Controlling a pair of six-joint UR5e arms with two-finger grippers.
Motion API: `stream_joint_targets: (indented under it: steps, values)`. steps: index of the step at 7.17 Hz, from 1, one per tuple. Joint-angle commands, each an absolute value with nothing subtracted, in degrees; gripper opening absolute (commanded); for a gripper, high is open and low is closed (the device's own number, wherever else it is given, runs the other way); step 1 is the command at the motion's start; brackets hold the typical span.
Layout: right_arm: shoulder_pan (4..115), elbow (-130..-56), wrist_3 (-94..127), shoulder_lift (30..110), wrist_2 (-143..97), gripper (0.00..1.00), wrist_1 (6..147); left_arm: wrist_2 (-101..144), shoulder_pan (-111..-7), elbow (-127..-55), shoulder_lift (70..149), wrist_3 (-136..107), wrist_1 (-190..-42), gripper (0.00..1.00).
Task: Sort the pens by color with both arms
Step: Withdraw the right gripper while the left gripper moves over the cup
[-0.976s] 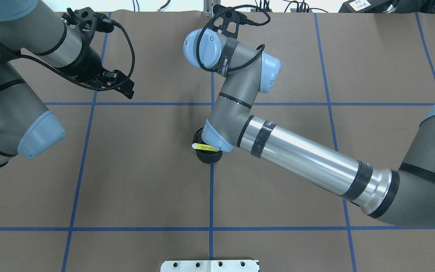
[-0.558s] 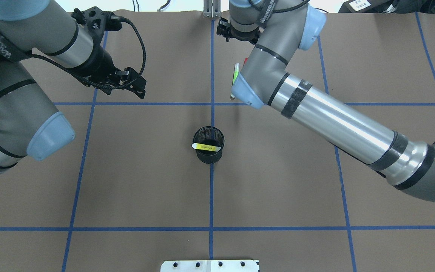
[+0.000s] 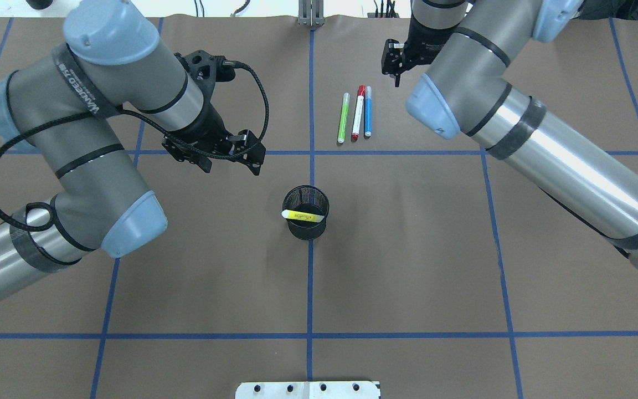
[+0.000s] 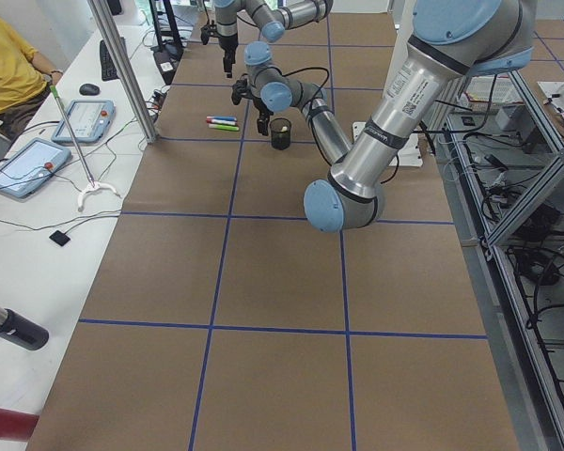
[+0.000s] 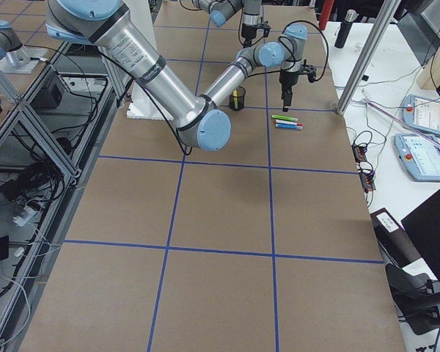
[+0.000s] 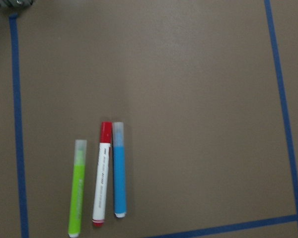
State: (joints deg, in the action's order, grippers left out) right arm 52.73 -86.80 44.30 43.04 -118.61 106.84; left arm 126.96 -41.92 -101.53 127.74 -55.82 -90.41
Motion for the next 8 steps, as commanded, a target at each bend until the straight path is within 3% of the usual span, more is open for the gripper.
stream_joint_targets:
  steps: [1,4,6,8]
  values:
    - [53.53,-94.20,38.50,50.16,-122.25,1.00,108.46,127.00,-39.73,-98.10,128.23,-62.27,-96.46,1.00]
    - [53.53,-95.36,38.58,50.71,-122.26,1.00,108.46,126.65,-35.96,-88.97,130.42,-71.98,-110.63,0.84]
    - [53.53,-95.45,38.67,50.71,-122.17,1.00,108.46,126.65,-35.25,-88.51,130.61,-72.16,-111.36,0.62]
    - [53.44,-95.45,38.93,50.71,-122.17,1.00,108.46,126.91,-35.33,-89.03,130.34,-72.86,-111.27,0.47]
